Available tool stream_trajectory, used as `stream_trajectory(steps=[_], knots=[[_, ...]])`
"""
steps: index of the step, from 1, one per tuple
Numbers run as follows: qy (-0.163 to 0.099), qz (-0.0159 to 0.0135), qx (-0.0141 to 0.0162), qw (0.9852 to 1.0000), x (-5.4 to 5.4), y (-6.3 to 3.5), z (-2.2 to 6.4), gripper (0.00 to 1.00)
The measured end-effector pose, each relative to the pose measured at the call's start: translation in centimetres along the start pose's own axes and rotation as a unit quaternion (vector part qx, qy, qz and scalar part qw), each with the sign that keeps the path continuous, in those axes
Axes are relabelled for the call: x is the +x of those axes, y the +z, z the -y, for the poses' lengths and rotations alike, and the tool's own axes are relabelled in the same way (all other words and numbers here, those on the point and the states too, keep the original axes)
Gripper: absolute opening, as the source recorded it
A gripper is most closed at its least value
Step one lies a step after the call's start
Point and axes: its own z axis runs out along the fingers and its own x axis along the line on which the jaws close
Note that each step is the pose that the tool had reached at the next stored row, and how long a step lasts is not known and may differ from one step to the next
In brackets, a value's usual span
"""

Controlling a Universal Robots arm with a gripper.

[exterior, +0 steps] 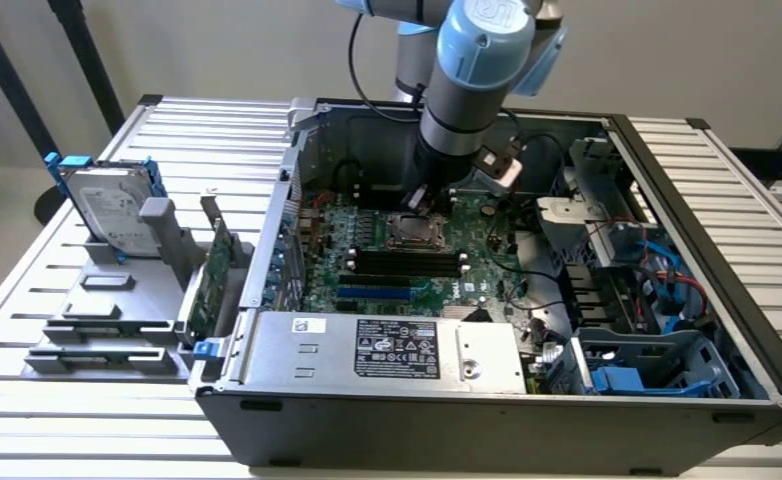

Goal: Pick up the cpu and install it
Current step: 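Install the first cpu locking lever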

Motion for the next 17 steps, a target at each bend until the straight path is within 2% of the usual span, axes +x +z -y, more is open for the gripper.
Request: stream_trajectory(steps=[6,17], knots=[[0.000,-0.0025,0.0028,1.0000,0.07,0.00,-0.12,0.11],[0.001,-0.0010,0.0057,1.0000,-0.16,-0.11,-0.29,0.11]])
